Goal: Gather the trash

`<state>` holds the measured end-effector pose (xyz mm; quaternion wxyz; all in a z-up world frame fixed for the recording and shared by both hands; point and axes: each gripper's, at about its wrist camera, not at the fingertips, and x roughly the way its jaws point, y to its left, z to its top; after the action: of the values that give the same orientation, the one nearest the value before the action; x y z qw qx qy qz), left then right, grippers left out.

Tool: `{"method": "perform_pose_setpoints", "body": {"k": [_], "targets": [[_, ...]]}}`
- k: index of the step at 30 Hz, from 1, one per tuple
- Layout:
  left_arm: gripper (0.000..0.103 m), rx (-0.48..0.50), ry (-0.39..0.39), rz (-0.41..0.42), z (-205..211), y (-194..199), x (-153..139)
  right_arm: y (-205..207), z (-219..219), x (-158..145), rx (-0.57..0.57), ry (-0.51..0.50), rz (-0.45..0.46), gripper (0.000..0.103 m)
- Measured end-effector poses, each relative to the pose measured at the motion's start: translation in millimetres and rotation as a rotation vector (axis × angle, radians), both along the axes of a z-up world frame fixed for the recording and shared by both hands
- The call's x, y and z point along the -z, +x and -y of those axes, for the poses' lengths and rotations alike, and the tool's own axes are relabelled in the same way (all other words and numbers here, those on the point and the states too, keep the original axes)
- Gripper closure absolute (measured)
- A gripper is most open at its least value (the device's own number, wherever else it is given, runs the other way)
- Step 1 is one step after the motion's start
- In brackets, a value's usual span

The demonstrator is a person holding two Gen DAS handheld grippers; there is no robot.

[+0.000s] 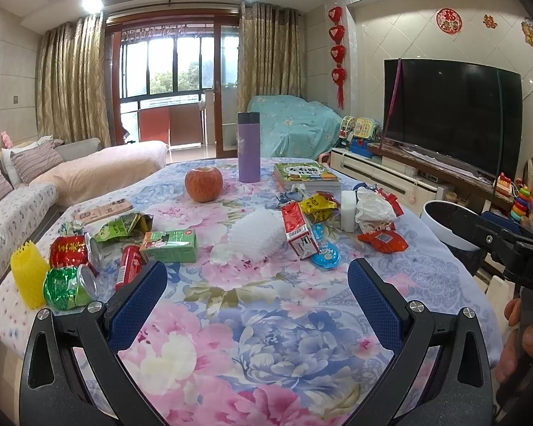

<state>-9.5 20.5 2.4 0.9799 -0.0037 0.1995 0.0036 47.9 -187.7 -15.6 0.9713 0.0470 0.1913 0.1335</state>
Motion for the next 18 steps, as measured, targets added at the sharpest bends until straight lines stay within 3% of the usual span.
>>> {"method": "perform_pose_setpoints", "body": {"k": [18], "targets": [[0.0,-0.011,0.0,-0.047,-9.6,9.0,12.2,6.7,-2.6,4.5,-0.026,0.027,-0.033,0.0]]}}
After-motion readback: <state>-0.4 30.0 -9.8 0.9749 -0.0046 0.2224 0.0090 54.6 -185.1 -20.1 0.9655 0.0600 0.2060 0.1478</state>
